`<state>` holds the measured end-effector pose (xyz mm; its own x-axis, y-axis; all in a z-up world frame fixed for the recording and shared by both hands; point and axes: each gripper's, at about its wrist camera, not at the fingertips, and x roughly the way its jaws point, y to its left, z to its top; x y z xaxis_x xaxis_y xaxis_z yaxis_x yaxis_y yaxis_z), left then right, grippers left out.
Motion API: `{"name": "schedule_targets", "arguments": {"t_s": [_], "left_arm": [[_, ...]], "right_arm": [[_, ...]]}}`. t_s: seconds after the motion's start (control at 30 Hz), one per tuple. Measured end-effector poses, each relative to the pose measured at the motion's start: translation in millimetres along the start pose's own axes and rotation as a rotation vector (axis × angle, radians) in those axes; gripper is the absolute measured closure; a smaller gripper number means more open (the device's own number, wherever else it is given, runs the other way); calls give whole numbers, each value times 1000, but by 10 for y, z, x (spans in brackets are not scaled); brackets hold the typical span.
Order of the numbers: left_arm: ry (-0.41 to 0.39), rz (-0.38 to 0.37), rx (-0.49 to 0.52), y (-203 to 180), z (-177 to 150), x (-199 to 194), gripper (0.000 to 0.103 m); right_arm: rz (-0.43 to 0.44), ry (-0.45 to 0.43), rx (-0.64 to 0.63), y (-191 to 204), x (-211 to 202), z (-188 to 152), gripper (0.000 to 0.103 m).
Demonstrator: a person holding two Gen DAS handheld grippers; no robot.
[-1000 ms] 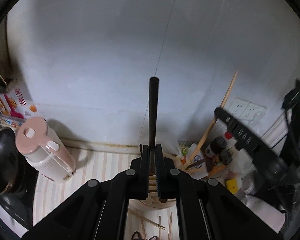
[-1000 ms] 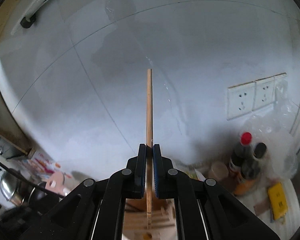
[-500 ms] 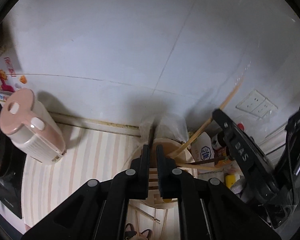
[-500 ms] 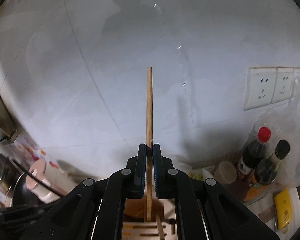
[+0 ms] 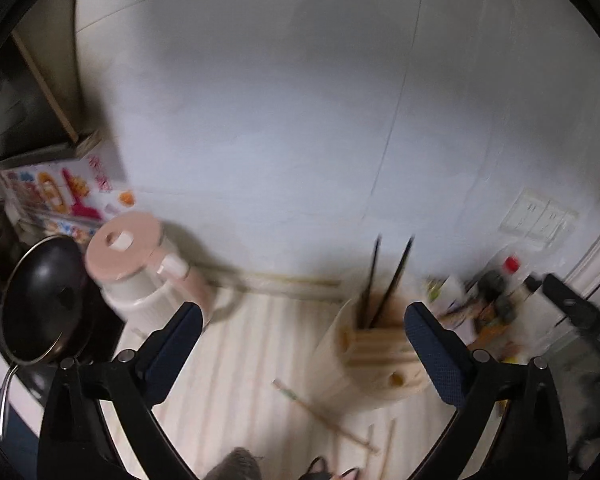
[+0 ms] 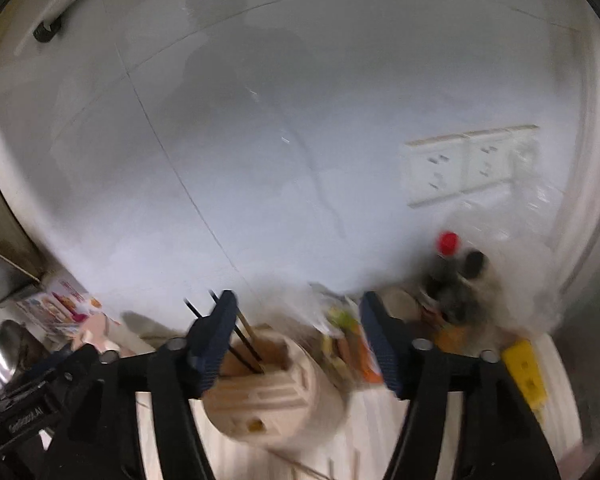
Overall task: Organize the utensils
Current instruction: 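Open both grippers to release the chopsticks into the holder, then grasp a light chopstick with the left gripper while the right gripper grasps another light chopstick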
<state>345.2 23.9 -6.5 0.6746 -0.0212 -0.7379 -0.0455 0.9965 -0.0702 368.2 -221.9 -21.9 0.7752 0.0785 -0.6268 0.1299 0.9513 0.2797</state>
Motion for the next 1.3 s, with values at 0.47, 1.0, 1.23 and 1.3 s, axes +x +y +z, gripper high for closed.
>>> {"name": "schedule_targets", "arguments": {"t_s": [0.47, 1.0, 1.23, 1.3], "left_arm": [[320, 116, 53, 67, -1493, 889, 0], [646, 27, 147, -629, -2613, 1757, 99], [640, 114, 128, -204, -2608, 1664, 99], [648, 128, 109, -54, -2636, 1626, 99]], "right_arm": [[-115, 425, 11, -639, 726, -1542, 40], [-110, 783, 148, -1406, 1249, -2751, 70], [-35, 809, 52, -1070, 1377, -2786, 70], [-49, 815, 6, -932, 1443, -2843, 70]]}}
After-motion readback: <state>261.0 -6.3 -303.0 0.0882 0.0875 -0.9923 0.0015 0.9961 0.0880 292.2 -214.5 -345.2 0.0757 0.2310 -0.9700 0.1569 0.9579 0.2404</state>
